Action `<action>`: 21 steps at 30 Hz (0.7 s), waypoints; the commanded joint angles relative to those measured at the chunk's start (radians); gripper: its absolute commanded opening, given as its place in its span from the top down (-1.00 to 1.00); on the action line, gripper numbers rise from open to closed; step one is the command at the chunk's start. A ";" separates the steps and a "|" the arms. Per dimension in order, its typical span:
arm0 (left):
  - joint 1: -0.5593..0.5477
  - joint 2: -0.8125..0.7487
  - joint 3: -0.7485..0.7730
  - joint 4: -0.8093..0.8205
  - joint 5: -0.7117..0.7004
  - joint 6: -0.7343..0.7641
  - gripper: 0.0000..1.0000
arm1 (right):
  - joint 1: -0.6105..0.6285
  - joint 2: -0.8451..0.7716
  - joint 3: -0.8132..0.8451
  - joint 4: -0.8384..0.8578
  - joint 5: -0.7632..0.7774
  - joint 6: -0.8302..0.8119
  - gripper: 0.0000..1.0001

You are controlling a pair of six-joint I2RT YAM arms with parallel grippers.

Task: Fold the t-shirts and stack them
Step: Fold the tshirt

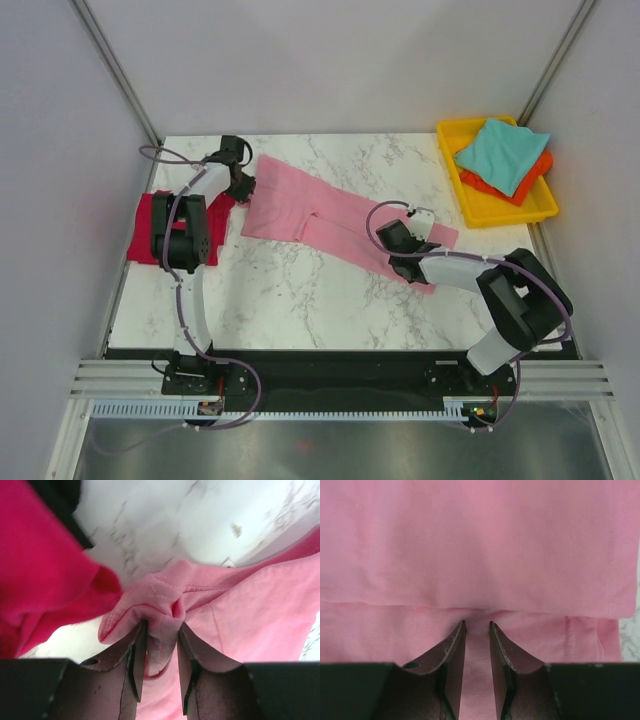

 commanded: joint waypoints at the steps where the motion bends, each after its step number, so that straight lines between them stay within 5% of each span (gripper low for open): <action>1: 0.000 0.072 0.128 -0.004 -0.054 0.048 0.25 | 0.081 0.044 -0.020 -0.032 -0.159 0.049 0.32; 9: -0.006 0.207 0.301 -0.001 0.014 0.083 0.31 | 0.472 -0.032 -0.091 -0.002 -0.367 0.259 0.33; 14: -0.039 0.280 0.465 0.006 0.031 0.139 0.31 | 0.719 -0.036 0.067 -0.032 -0.326 0.325 0.21; 21: -0.079 0.411 0.632 0.098 0.132 0.140 0.29 | 0.560 -0.078 0.256 -0.092 -0.245 0.066 -0.02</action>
